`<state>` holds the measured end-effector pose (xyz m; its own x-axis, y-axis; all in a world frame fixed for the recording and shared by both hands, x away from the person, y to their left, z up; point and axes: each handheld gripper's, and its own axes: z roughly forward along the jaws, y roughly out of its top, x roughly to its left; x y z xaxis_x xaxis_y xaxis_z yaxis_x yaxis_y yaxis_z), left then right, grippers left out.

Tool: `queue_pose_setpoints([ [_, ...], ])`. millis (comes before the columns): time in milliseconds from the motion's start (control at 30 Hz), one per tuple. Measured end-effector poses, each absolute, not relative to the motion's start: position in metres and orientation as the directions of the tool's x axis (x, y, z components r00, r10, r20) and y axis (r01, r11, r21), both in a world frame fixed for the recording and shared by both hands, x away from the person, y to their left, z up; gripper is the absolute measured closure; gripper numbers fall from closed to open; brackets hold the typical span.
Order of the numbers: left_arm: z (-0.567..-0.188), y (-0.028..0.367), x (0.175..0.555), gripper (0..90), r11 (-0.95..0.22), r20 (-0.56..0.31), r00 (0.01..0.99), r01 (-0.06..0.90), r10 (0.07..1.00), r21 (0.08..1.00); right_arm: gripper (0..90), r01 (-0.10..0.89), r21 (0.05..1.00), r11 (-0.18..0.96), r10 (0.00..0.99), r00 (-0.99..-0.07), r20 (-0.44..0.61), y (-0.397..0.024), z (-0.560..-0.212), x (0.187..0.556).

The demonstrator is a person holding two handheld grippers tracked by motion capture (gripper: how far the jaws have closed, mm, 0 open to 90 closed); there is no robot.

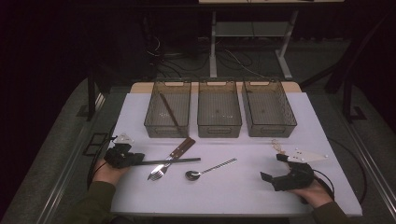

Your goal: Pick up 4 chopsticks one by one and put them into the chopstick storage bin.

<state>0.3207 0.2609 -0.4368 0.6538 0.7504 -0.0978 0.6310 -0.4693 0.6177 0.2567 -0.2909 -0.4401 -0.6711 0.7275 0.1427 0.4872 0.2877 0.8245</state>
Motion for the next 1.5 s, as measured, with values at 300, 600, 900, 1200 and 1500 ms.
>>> queue_pose_setpoints([
  [300, -0.436, 0.261, 0.307, 90.0, -0.469, -0.116, 0.662, 0.634, 0.741, 0.615, 1.8, 0.488, 0.824, 0.288, 0.727, -0.671, 0.143, -0.291, -0.44, 0.257],
  [600, -0.437, 0.258, 0.295, 90.0, -0.476, -0.132, 0.676, 0.63, 0.725, 0.614, 1.8, 0.487, 0.825, 0.287, 0.727, -0.671, 0.144, -0.291, -0.44, 0.257],
  [900, -0.437, 0.256, 0.285, 90.0, -0.473, -0.153, 0.685, 0.629, 0.712, 0.617, 1.8, 0.49, 0.824, 0.285, 0.728, -0.67, 0.146, -0.29, -0.44, 0.257],
  [1200, -0.436, 0.259, 0.285, 86.4, -0.443, -0.153, 0.676, 0.619, 0.721, 0.649, 1.8, 0.491, 0.823, 0.285, 0.727, -0.67, 0.147, -0.29, -0.44, 0.257],
  [1500, -0.423, 0.252, 0.288, 72.4, -0.397, -0.154, 0.708, 0.547, 0.689, 0.737, 1.8, 0.49, 0.824, 0.284, 0.727, -0.671, 0.149, -0.29, -0.44, 0.258],
])
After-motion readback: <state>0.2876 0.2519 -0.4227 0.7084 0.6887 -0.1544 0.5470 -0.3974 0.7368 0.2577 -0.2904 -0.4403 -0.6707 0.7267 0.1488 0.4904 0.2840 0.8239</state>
